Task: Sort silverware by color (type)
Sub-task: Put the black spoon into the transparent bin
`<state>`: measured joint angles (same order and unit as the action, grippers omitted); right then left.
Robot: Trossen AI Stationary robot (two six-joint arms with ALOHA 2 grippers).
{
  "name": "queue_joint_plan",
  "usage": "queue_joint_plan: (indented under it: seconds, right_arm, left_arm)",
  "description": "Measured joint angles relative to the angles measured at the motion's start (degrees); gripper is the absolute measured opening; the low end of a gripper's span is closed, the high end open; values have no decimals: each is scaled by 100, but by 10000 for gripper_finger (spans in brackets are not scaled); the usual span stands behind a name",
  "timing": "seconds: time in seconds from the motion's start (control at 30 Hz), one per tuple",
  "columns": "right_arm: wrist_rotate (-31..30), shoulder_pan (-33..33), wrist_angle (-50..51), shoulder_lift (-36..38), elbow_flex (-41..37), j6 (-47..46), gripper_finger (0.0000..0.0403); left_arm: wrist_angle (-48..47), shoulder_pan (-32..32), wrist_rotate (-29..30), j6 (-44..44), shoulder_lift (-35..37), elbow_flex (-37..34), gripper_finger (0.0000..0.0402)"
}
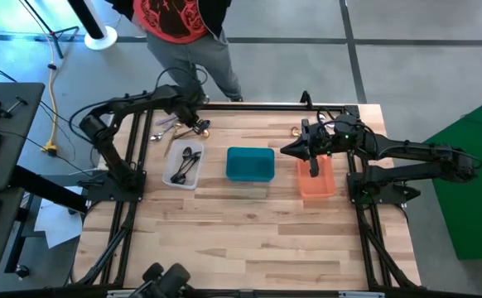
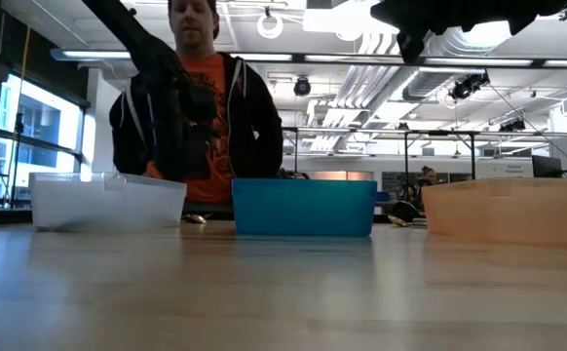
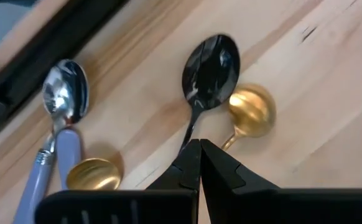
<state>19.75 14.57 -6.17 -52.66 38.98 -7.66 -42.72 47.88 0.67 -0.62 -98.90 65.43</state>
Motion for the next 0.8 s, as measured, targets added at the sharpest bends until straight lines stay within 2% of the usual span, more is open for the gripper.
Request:
queue_joint_plan:
  seconds: [0.2,0.8]
  right_arm:
    - [0,0,65,0,0,13,0]
    - [13,0,127,-4,0,2,0]
  left_arm:
    - [-64,0,0,-48,-315,2,23]
    - [42,22,150,-289,-725,2,143]
